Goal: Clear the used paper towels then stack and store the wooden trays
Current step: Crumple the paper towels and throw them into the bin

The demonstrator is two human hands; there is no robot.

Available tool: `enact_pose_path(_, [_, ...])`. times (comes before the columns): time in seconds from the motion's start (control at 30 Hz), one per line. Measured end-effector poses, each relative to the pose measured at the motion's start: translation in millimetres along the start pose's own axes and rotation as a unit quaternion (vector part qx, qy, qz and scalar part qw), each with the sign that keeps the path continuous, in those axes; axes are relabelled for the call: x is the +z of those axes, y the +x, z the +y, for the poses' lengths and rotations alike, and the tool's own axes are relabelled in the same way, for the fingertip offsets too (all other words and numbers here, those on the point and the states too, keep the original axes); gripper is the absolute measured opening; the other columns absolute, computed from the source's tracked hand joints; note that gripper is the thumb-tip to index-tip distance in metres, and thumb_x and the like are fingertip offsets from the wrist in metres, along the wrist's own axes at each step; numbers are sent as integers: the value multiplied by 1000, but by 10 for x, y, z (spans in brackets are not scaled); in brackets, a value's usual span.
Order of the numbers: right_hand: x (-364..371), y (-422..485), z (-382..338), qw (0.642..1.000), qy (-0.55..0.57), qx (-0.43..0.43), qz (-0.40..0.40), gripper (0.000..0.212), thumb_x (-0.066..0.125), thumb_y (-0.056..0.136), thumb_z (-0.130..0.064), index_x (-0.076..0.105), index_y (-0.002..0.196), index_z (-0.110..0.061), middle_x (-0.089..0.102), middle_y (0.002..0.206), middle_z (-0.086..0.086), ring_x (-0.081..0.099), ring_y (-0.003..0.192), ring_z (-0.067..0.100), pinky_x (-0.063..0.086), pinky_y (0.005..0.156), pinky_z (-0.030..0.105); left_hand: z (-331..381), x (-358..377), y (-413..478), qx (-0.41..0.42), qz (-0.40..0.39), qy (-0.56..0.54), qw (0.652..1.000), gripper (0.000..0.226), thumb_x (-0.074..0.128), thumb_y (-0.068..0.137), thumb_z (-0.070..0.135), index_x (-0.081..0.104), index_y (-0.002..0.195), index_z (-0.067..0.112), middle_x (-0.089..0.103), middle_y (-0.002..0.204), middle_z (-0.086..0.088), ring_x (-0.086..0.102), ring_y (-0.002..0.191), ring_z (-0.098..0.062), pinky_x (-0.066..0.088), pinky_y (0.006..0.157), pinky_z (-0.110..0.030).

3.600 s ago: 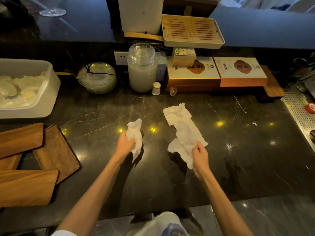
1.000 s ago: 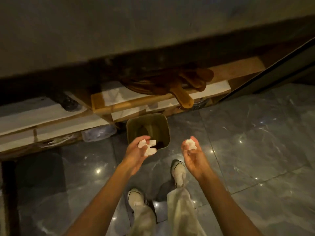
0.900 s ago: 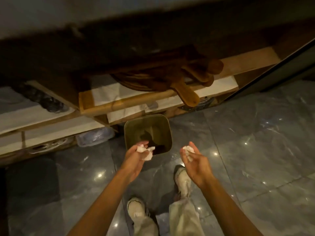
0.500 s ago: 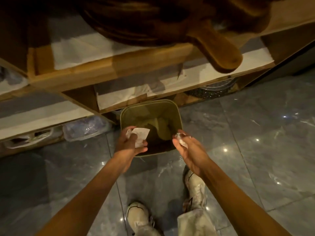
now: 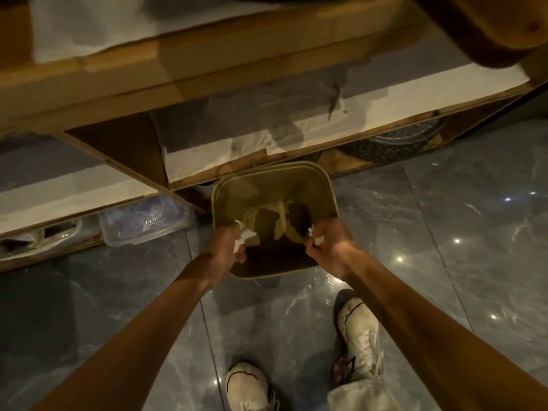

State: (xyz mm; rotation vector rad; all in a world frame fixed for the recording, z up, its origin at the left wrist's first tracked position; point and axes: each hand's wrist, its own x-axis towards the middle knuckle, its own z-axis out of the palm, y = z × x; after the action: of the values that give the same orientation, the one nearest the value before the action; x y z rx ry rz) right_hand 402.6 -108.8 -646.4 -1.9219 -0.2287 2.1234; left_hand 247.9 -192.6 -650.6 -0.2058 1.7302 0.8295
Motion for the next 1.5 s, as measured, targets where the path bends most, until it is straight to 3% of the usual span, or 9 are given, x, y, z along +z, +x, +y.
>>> enact_pose_path(0.07, [65,68,5,998,-35,-37,-23,24,38,92,9,52,92,-11,51,84,7,48,69,18,38,57,25,34,38,78,13,6,28,999,42,41,99,0,38,141,2,51,127,-25,55,97,-35,52,52,-33])
enact_pose_path(0.13, [93,157,48,973,-192,-118,-44,32,49,92,6,50,118,-12,57,104,11,57,91,26,49,68,32,-8,62,154,108,3,135,985,50,47,96,-5,37,144,6,43,143,-22,49,126,-38,58,84,-38])
enact_pose_path(0.27, [115,365,141,840,-474,-262,-13,49,59,91,-6,46,138,-13,46,143,16,41,132,38,37,109,50,-139,110,257,294,7,341,893,43,56,92,-1,52,134,8,52,139,-15,46,132,-30,37,113,-42])
enact_pose_path(0.5, [40,337,97,868,-447,-208,-65,79,59,94,-18,10,154,-37,16,162,1,20,147,27,23,119,46,-209,66,378,306,-22,528,792,85,66,90,24,10,154,34,-21,162,-3,-15,150,-26,4,122,-42])
enact_pose_path(0.67, [-133,79,113,815,-511,-268,-56,66,63,93,-19,31,150,-22,35,153,8,34,141,28,27,114,28,-175,-75,125,343,7,599,723,60,48,99,33,24,153,25,6,164,-4,3,151,-29,14,122,-43])
enact_pose_path(0.8, [-275,-295,72,769,-548,-329,19,48,67,88,-33,55,134,-22,54,134,10,50,124,30,44,103,44,-34,-193,-353,301,49,613,729,41,39,101,35,46,140,24,43,147,-7,43,131,-31,36,108,-40])
enact_pose_path(1.03, [-370,-1510,-40,557,-710,-428,41,60,52,90,-56,45,141,-24,46,141,4,35,132,25,36,107,39,227,-450,-1642,335,68,666,663,32,37,101,41,55,120,23,61,123,-4,61,108,-24,48,88,-37])
enact_pose_path(1.2, [-366,-2763,-114,566,-715,-410,26,68,50,90,-58,31,149,-30,27,158,5,13,147,28,17,117,39,509,-657,-2841,334,88,703,621,39,31,101,43,50,130,24,49,130,-3,52,117,-23,45,94,-36])
enact_pose_path(1.5, [-394,-5127,-563,650,-651,-392,1,59,52,93,-52,40,146,-28,33,155,3,23,144,24,25,114,40,1061,-932,-5105,368,94,625,682,37,41,99,40,56,126,19,50,135,-8,56,116,-31,49,89,-46])
